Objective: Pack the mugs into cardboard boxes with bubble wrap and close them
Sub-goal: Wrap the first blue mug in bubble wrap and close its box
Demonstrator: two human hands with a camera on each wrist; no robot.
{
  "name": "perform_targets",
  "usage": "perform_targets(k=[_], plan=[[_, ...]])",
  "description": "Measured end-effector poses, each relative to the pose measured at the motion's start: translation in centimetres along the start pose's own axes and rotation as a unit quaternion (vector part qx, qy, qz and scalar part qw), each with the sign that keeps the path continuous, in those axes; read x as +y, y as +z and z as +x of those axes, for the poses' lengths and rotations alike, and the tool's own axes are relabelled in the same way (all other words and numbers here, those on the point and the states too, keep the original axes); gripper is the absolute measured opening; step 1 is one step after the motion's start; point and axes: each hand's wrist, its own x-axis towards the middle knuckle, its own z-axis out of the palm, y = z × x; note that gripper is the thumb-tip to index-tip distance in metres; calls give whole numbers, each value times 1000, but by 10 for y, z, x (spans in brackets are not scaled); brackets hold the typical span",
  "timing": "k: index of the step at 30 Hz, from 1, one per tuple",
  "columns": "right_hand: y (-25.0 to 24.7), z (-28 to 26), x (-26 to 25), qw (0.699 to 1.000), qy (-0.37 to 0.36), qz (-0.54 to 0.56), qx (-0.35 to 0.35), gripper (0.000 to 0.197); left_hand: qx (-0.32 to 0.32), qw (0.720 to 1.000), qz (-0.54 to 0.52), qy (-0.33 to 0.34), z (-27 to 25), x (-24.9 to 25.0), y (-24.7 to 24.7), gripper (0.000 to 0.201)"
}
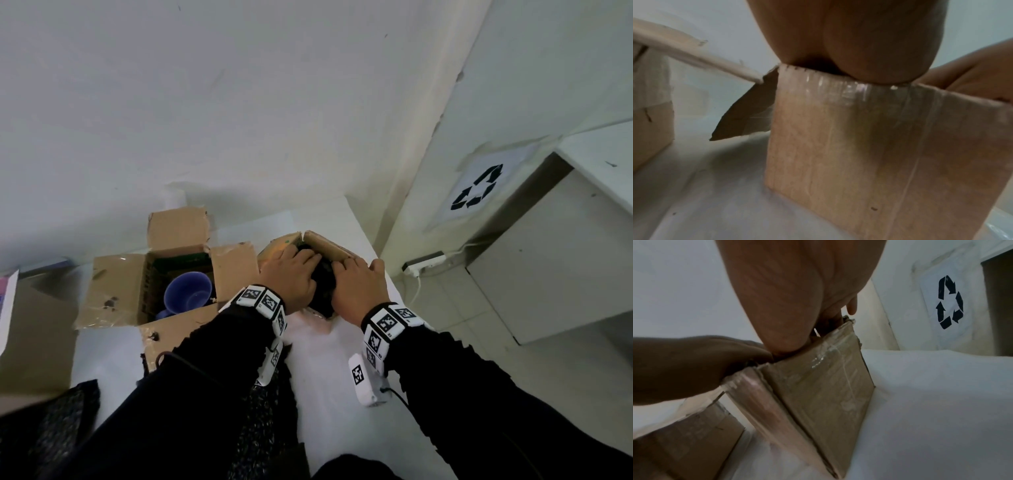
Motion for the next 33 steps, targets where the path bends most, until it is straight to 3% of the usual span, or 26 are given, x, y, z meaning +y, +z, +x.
perform_targets(k=[8,11,14,16,21,26,30,33], plan=[[5,3,-1,1000,7,5,25,23,-15,999,31,-34,17,4,1,60],[9,-6,2,995,-19,-7,102,19,-8,999,34,-33,19,5,4,58],[13,-19,11,980,-65,8,189,27,-10,999,32,-13,20,0,6,55],[15,-27,17,973,-100,16,208,36,-16,1000,20,-6,21,-1,7,55],[20,-36,23,974,-130,27,184,56,-9,1000,22,2,22,-1,8,41],[17,-35,33,973,-164,20,162,64,-6,999,44,4,17,0,5,42],[17,-38,42,967,-203,15,152,59,97,994,22,-45,3,7,-1,31],[21,-39,41,969,-200,-8,147,52,130,990,-46,-38,-4,3,4,34]])
